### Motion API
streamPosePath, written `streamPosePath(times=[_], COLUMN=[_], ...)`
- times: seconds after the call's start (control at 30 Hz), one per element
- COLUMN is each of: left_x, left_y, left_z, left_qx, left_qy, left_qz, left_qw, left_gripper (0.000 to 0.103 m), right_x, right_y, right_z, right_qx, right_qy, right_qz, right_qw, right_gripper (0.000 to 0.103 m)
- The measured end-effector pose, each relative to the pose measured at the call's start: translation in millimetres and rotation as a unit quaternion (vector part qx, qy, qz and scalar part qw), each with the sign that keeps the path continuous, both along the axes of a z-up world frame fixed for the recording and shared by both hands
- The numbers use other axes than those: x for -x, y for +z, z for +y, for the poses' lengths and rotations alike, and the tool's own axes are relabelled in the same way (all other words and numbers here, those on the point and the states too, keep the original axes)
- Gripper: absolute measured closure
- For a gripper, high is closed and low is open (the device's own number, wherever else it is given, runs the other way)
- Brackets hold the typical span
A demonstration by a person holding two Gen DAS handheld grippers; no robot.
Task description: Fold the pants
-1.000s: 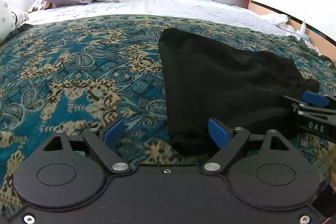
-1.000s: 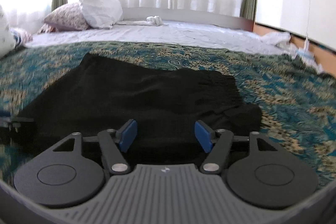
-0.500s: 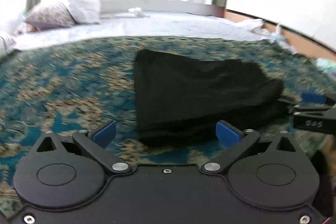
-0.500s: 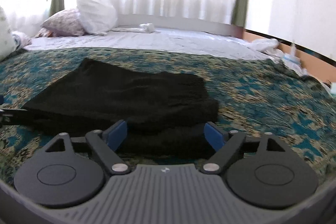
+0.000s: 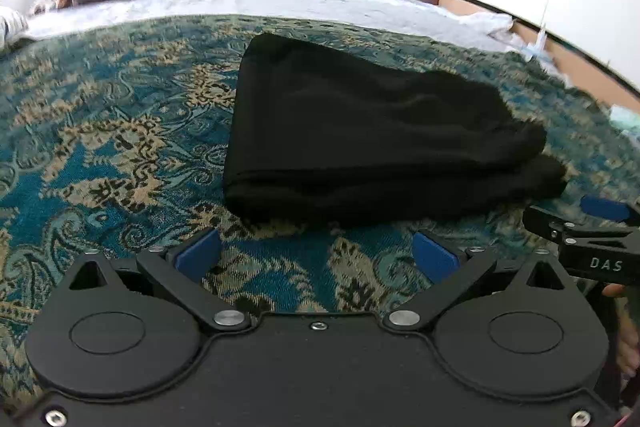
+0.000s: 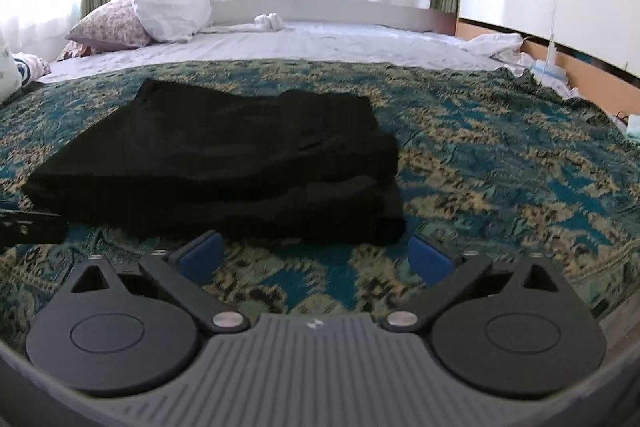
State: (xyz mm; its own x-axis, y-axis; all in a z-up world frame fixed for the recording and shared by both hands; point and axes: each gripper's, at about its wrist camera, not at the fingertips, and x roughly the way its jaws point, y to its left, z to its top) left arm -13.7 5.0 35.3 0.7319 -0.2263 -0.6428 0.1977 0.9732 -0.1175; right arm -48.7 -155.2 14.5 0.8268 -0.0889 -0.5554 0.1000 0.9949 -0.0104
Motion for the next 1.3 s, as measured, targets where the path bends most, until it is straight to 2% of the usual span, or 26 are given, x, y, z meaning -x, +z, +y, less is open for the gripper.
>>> streamPosePath(times=[0.1,0.23,0.7,1.3], left_x=[1.9,2.4,1.5,0.2], left_y=[-3.5,-6.3,-13.3,-14.0], left_z=[-10.4,-17.6,-20.9,-19.2], left_qx=[-0.033,-0.053,-0.056,-0.053], left_qy=[0.001,0.008,0.021,0.022], left_qz=[-0.006,-0.010,-0.024,-0.021], left_qw=[0.9994,0.9985,0.9979,0.9981], left_gripper=[0.001,0.000,0.000,0.000], right_x=[0.0,0.3,-2.4,-4.4], right_y=[-5.4,-8.1,-13.4,-14.7], right_z=[7.2,14.8,14.9,15.9], right_qx=[0.002,0.015,0.012,0.019], right_qy=[0.013,0.021,0.028,0.028], right_qz=[0.007,0.005,0.009,0.015], right_qw=[1.000,1.000,0.999,0.999], right_gripper=[0.000,0.000,0.000,0.000])
